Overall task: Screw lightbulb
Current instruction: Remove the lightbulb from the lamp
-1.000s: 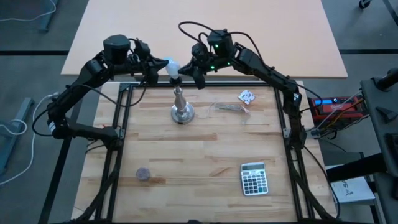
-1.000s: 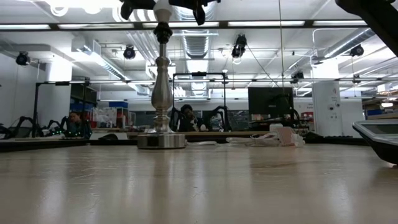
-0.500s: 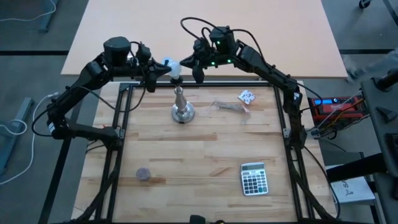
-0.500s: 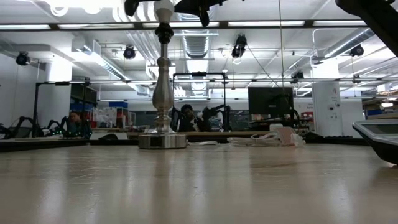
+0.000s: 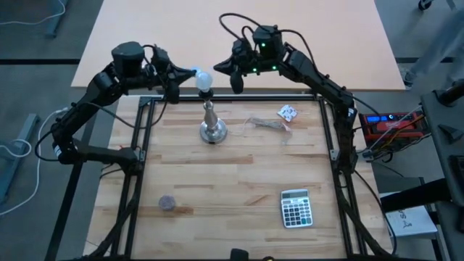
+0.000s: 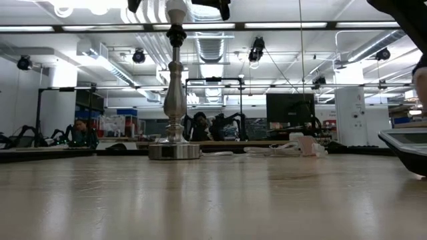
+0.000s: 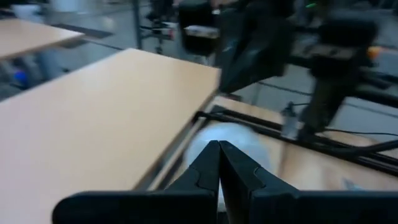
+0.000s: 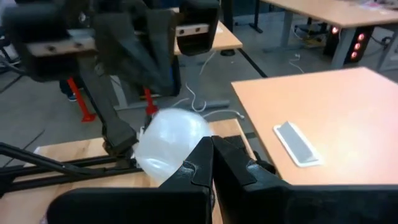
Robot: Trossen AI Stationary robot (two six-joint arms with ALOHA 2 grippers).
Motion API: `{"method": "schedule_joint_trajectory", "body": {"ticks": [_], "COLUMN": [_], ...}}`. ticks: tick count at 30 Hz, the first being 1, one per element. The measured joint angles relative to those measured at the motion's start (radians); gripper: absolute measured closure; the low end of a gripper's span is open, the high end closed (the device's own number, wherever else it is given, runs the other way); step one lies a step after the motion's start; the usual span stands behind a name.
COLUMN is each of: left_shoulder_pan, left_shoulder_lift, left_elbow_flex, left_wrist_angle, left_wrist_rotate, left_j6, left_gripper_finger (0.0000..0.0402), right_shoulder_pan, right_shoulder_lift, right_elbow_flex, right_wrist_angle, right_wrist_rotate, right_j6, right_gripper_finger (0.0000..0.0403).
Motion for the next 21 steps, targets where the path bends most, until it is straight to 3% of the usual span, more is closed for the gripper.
{"method": "schedule_joint_trajectory", "body": {"ticks": [4,6,16,19,21], "left_shoulder_pan": [0.0,0.001,-0.01,-0.019,-0.021], "left_shoulder_lift": [-0.004,-0.002,0.014,0.014,0.014], "left_elbow_flex": [0.0,0.0,0.0,0.0,0.0], "left_wrist_angle": [-0.026,-0.051,-0.098,-0.099,-0.098], "left_wrist_rotate": [-0.107,-0.113,0.031,0.031,0.049], "left_j6": [0.037,0.046,-0.052,-0.057,-0.063], "left_gripper_finger": [0.0401,0.0401,0.0401,0.0401,0.0401], "right_shoulder_pan": [0.0,0.001,-0.005,-0.008,-0.008], "right_shoulder_lift": [-0.003,-0.002,0.04,0.049,0.047], "right_elbow_flex": [0.001,0.0,-0.003,-0.003,-0.002], "right_wrist_angle": [-0.008,-0.015,-0.043,-0.039,-0.036], "right_wrist_rotate": [-0.051,-0.085,-0.215,-0.192,-0.116], "right_j6": [0.017,0.032,0.114,0.113,0.089], "right_gripper_finger": [0.0403,0.0403,0.0403,0.0403,0.0403]}}
